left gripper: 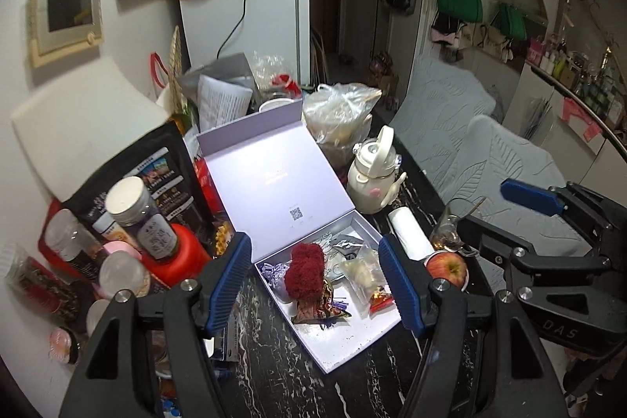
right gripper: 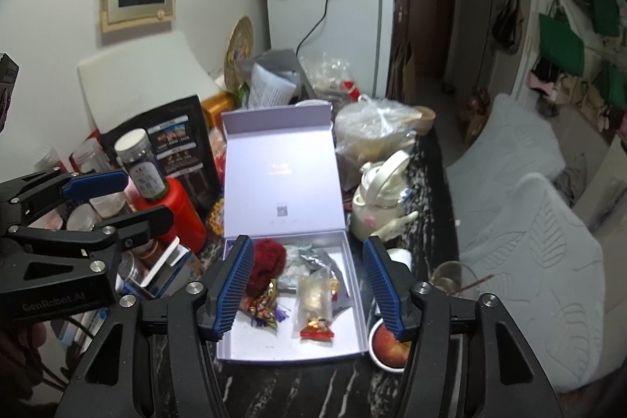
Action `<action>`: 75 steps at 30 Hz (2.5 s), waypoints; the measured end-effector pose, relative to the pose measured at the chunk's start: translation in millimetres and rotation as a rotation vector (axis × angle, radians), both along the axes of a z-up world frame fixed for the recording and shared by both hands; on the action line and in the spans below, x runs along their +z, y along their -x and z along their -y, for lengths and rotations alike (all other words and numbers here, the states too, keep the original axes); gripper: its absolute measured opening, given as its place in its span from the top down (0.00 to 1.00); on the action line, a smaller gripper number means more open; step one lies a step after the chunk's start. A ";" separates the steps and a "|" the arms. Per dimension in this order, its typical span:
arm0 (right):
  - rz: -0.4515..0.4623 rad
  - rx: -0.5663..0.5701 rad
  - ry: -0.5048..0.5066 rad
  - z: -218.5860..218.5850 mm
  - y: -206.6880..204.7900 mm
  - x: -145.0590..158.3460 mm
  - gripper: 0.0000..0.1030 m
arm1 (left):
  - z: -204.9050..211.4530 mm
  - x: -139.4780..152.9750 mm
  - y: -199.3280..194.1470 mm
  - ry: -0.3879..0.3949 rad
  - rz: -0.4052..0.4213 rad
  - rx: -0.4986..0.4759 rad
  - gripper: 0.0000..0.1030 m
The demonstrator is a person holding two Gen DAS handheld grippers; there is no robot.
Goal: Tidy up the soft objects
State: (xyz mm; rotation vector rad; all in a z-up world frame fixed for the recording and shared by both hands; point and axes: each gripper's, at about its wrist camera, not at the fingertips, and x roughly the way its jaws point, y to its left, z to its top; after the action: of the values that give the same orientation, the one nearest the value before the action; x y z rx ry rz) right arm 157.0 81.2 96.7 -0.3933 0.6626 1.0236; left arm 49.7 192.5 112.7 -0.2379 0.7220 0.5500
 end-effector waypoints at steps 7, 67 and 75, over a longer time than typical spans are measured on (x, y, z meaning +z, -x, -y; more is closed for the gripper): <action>0.062 -0.049 -0.069 37.5 32.8 24.1 0.22 | 22.6 15.2 36.7 -0.033 0.042 0.008 0.19; -0.021 -0.198 0.001 119.9 119.8 -42.8 0.17 | 73.6 -51.6 110.3 0.059 -0.013 -0.070 0.19; -0.021 -0.205 0.002 121.2 119.9 -43.3 0.17 | 75.1 -51.9 110.4 0.058 -0.013 -0.071 0.19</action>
State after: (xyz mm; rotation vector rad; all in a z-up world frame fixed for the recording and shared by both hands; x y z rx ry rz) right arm 37.1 -40.1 53.4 -0.3095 0.7079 0.8329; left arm -60.7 117.4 60.8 -0.2615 0.7567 0.4639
